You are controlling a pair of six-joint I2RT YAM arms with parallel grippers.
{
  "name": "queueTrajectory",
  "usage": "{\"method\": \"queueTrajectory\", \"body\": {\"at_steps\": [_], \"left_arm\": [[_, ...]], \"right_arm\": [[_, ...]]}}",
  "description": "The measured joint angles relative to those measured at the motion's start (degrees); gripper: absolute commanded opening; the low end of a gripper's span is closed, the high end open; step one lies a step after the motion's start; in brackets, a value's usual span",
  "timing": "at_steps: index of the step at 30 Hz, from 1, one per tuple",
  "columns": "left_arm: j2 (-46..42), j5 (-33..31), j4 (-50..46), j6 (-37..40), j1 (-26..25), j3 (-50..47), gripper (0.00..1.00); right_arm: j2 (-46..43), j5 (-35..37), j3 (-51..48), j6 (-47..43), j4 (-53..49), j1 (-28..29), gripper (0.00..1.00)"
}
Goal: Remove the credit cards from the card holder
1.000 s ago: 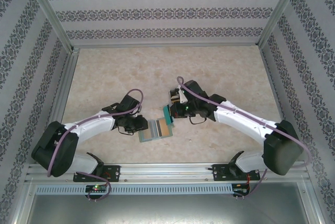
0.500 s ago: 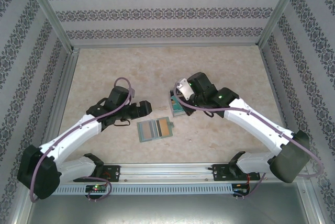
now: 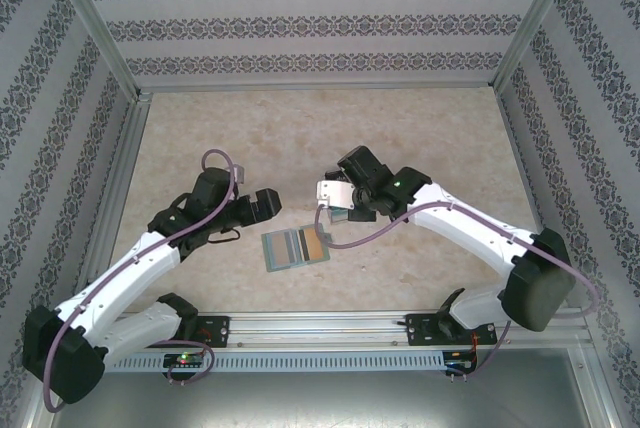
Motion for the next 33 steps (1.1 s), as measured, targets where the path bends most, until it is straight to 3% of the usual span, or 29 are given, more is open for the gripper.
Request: {"method": "queueTrajectory", "body": {"at_steps": [8, 33], "left_arm": [[-1.9, -0.9, -0.6, -0.1, 0.3, -1.4, 1.0], [-3.5, -1.5, -1.9, -0.2, 0.7, -3.2, 1.0]], "right_arm": [[1.9, 1.5, -1.9, -8.5, 3.2, -0.8, 0.0], [7.1, -1.6, -5.0, -8.3, 8.4, -2.8, 0.0]]}}
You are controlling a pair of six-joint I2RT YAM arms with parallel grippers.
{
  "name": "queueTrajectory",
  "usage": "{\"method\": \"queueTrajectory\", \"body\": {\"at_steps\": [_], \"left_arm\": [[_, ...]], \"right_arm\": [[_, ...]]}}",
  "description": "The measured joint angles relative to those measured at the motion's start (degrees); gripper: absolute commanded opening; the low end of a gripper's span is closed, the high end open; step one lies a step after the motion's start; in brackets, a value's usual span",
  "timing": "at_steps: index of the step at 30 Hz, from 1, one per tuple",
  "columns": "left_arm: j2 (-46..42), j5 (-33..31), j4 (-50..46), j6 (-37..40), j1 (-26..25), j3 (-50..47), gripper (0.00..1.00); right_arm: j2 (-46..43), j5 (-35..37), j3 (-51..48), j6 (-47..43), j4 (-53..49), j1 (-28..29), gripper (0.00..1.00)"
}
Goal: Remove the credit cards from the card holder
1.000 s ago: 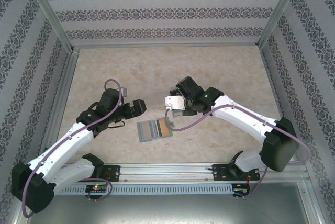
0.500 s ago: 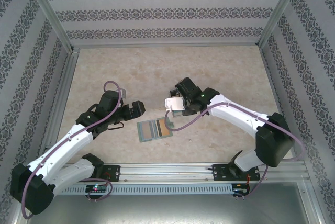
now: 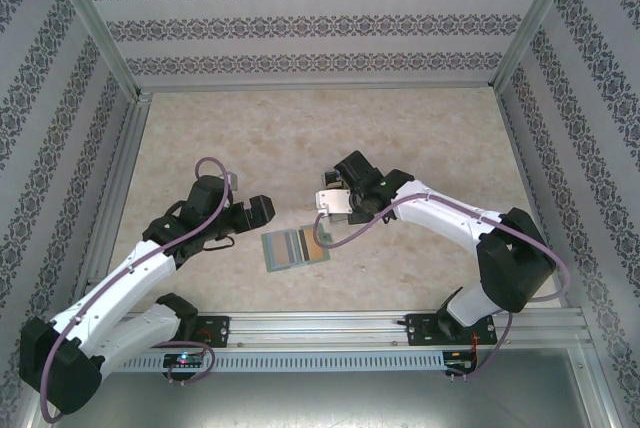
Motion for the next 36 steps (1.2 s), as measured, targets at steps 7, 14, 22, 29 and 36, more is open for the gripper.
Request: {"method": "queueTrajectory", "body": {"at_steps": [7, 14, 22, 29, 36], "left_arm": [[-1.0, 0.0, 0.0, -0.4, 0.3, -0.7, 1.0], [-1.1, 0.0, 0.0, -0.8, 0.3, -0.8, 1.0], [-1.1, 0.0, 0.0, -0.8, 0.3, -0.8, 1.0], [-1.1, 0.0, 0.0, -0.8, 0.3, -1.2, 0.99], [-1.9, 0.0, 0.0, -0.8, 0.6, -1.3, 1.0]], "right_arm": [[0.0, 0.0, -0.5, 0.2, 0.0, -0.4, 0.0], [-0.1, 0.0, -0.5, 0.2, -0.2, -1.1, 0.0], [-0.6, 0.0, -0.5, 0.2, -0.8, -1.1, 0.0], [0.5, -0.2, -0.3, 0.2, -0.3, -1.1, 0.0], [3.1, -0.2, 0.4, 0.3, 0.5, -1.1, 0.0]]}}
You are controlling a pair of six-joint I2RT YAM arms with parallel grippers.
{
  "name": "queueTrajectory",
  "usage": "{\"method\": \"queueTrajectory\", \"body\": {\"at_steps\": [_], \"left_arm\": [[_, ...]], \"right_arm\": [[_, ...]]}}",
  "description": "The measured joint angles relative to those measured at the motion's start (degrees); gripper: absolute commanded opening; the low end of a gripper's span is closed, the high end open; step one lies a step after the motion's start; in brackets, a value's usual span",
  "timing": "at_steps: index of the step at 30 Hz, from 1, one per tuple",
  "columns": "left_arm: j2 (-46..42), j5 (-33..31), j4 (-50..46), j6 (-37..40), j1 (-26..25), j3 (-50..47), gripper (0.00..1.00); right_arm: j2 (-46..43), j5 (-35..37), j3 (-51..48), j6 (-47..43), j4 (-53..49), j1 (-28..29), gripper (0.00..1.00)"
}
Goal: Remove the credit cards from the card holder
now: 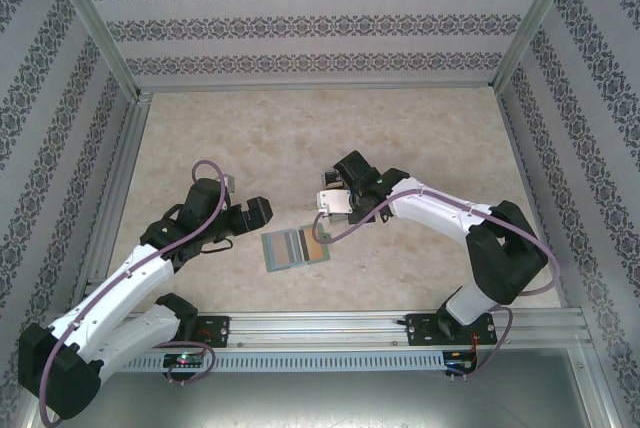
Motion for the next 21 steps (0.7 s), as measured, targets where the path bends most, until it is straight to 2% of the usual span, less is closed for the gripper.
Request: {"method": "queueTrajectory", "body": {"at_steps": [16, 19, 21], "left_arm": [[-0.5, 0.0, -0.1, -0.3, 0.1, -0.5, 1.0], [-0.5, 0.0, -0.1, -0.4, 0.1, -0.6, 1.0], [-0.5, 0.0, -0.1, -0.4, 0.1, -0.6, 1.0]], "right_arm": [[3.1, 0.2, 1.0, 1.8, 1.9, 0.0, 0.0], [3.3, 0.5, 1.1, 2.5, 2.3, 0.2, 0.03], [3.4, 0.9, 1.2, 3.0, 2.6, 0.2, 0.11]]}}
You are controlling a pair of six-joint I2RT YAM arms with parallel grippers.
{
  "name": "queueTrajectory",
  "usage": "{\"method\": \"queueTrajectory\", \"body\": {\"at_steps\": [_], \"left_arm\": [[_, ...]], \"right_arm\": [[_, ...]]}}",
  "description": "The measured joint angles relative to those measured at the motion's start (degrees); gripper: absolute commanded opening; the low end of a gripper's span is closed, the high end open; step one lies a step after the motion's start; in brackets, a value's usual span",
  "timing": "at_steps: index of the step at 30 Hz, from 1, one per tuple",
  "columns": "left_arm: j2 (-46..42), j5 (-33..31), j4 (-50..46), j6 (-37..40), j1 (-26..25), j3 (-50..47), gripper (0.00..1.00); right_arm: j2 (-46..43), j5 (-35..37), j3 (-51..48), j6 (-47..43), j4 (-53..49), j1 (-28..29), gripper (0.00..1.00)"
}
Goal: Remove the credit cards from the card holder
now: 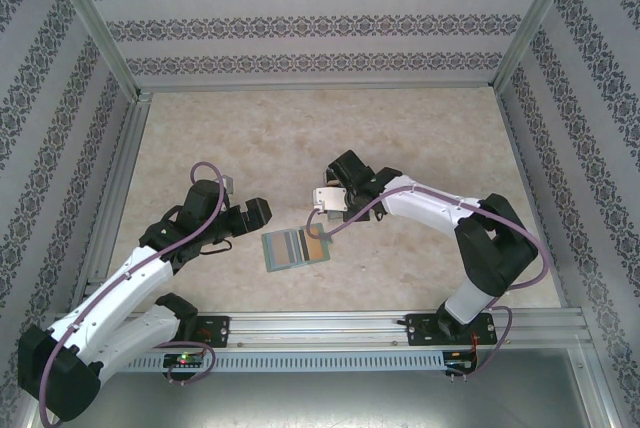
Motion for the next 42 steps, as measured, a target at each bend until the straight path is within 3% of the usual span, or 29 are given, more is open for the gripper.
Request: {"method": "queueTrajectory", "body": {"at_steps": [2, 12, 28, 33, 42], "left_arm": [[0.0, 0.0, 0.0, 0.0, 0.0, 0.0, 0.99], [0.0, 0.0, 0.0, 0.0, 0.0, -0.7, 1.0], [0.2, 0.7, 0.2, -0.1, 0.4, -0.8, 1.0], [1.9, 2.5, 1.3, -1.0, 0.4, -1.6, 0.91], [8.3, 7.4, 5.3, -3.1, 0.4, -2.1, 0.77]], "right_arm": [[0.1, 0.6, 0.2, 0.5, 0.0, 0.0, 0.17], [0.2, 2.6, 1.3, 3.2, 1.1, 0.5, 0.24], [-0.2, 4.7, 2.2, 11.1, 3.5, 0.6, 0.27], [-5.4, 3.5, 2.8, 20.2, 2.2, 0.6, 0.29], [-9.3, -1.3, 2.7, 48.3, 0.1, 4.1, 0.21]]}}
